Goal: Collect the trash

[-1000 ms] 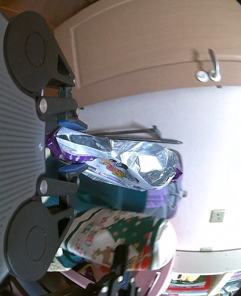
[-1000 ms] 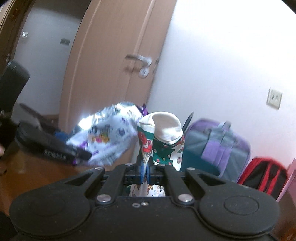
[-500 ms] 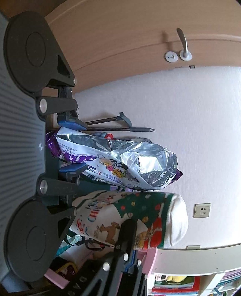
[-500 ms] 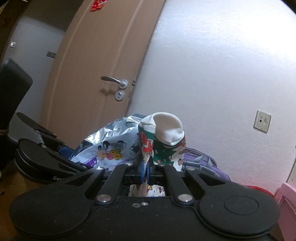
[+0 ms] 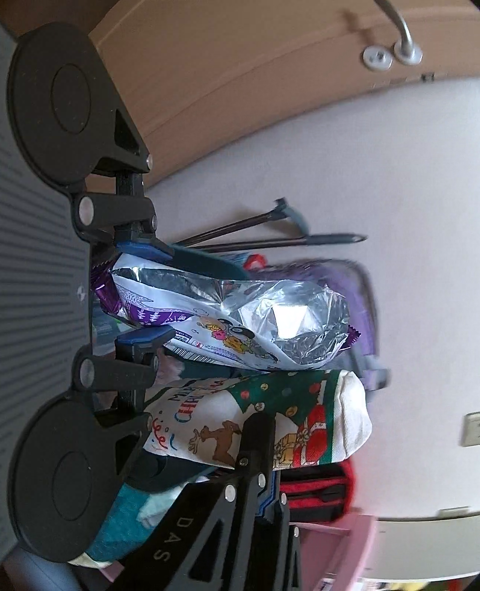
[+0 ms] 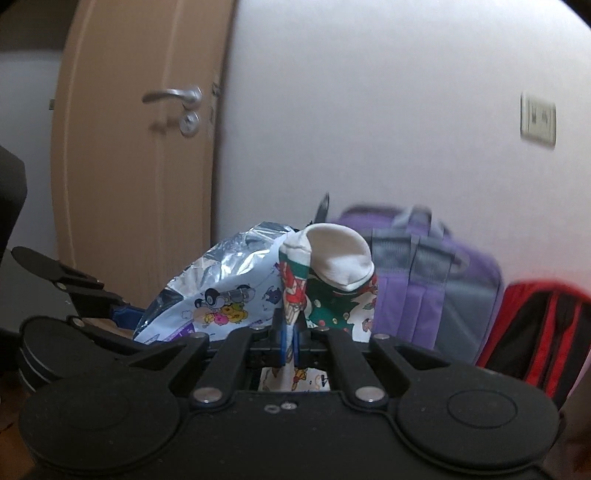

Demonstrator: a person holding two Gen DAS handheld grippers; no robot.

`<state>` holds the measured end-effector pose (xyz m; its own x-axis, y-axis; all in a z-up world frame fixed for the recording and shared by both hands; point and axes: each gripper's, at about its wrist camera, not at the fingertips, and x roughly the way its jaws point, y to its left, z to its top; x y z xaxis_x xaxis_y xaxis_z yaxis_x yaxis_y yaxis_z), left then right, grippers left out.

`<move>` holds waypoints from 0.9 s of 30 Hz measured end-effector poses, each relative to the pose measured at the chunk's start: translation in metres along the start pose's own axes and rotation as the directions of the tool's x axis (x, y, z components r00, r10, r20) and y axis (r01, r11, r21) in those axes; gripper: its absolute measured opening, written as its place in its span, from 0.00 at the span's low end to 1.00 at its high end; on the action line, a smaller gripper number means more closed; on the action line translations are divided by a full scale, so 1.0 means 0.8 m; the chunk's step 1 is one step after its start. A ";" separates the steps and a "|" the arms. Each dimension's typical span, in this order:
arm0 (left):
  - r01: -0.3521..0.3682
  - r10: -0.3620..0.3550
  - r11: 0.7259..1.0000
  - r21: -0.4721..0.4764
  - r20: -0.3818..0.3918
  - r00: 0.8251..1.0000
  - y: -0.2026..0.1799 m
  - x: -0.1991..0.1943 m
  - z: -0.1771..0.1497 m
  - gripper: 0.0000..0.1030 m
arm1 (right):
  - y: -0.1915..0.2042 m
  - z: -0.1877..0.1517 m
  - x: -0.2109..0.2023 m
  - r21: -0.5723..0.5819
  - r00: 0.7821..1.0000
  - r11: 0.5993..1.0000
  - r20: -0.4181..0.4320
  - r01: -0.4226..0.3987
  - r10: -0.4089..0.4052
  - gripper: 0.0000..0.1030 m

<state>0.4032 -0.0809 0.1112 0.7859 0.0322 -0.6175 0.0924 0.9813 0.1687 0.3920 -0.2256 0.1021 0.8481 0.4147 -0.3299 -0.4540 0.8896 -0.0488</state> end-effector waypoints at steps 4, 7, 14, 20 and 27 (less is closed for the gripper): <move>0.014 -0.011 0.999 0.041 -0.060 0.998 -0.012 0.029 -0.004 0.37 | -0.012 -0.017 0.018 0.041 0.996 0.999 -0.088 -0.008 0.012 0.03; 0.026 -0.018 0.996 0.080 -0.096 0.995 -0.021 0.044 -0.005 0.37 | -0.021 -0.026 0.027 0.078 0.990 0.997 -0.141 -0.017 0.028 0.03; 0.056 -0.033 0.988 0.146 -0.156 0.987 -0.037 0.067 -0.001 0.37 | -0.023 -0.037 0.046 0.105 0.975 0.994 -0.219 -0.021 0.044 0.04; 0.071 -0.042 0.987 0.143 -0.199 0.979 -0.044 0.097 -0.001 0.38 | -0.032 -0.047 0.066 0.123 0.961 0.992 -0.274 0.003 0.031 0.07; 0.105 -0.069 0.986 0.133 -0.249 0.966 -0.044 0.127 -0.007 0.38 | -0.037 -0.062 0.083 0.120 0.951 0.993 -0.308 0.019 0.019 0.13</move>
<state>0.4765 -0.1110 0.0379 0.6006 0.0106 -0.7995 0.2545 0.9454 0.2037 0.4485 -0.2340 0.0344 0.7137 0.3522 -0.6054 -0.4017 0.9139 0.0581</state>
